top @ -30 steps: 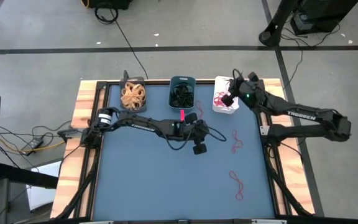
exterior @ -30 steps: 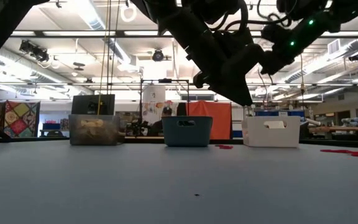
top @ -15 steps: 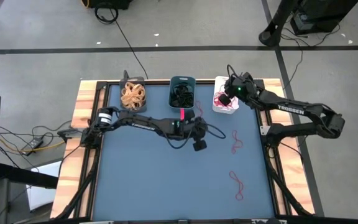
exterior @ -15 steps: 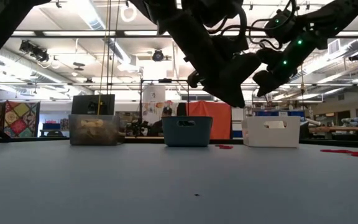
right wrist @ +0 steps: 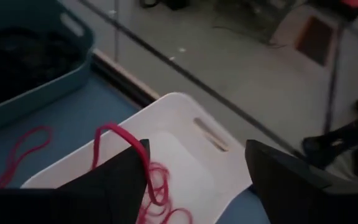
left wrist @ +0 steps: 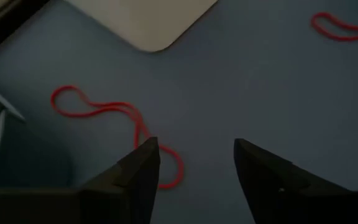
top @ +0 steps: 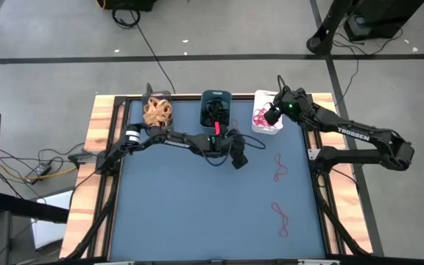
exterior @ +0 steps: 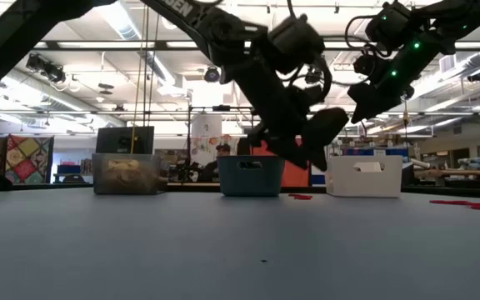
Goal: Sort rubber bands into baskets
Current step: Put the red rubber band into the white bin
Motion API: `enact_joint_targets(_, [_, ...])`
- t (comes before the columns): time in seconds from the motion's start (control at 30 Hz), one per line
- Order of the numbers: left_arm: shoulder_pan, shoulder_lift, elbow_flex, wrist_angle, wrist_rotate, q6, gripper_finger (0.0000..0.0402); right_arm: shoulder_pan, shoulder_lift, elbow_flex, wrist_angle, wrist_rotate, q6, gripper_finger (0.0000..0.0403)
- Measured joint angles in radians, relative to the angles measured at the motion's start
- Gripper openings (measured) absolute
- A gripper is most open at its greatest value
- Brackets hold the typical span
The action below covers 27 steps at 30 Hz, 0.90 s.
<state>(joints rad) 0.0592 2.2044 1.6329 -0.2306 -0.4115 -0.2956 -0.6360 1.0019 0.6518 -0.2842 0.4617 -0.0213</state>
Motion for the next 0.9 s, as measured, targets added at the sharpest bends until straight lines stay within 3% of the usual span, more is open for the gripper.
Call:
enact_joint_targets(0.2, [0.022,0.014,0.0,0.004,0.004,-0.031,0.0214,-0.018,0.006,0.0,-0.045,-0.093,0.025,0.0299])
enact_joint_targets(0.4, [0.018,0.013,0.0,0.033,0.011,-0.031,0.0214,-0.045,0.01,-0.001,-0.052,-0.01,0.031,0.0325])
enact_joint_targets(0.47, [0.02,0.019,0.0,0.037,0.011,-0.036,0.0214,-0.057,0.01,-0.001,-0.06,-0.028,0.013,0.033])
enact_joint_targets(0.6, [0.028,0.028,0.001,0.07,0.012,-0.082,0.0214,-0.067,0.01,-0.001,-0.068,-0.137,0.025,0.0334])
enact_joint_targets(0.9, [0.06,0.077,0.004,0.122,0.004,-0.081,0.0214,-0.067,0.01,-0.001,-0.027,-0.141,0.07,0.0327])
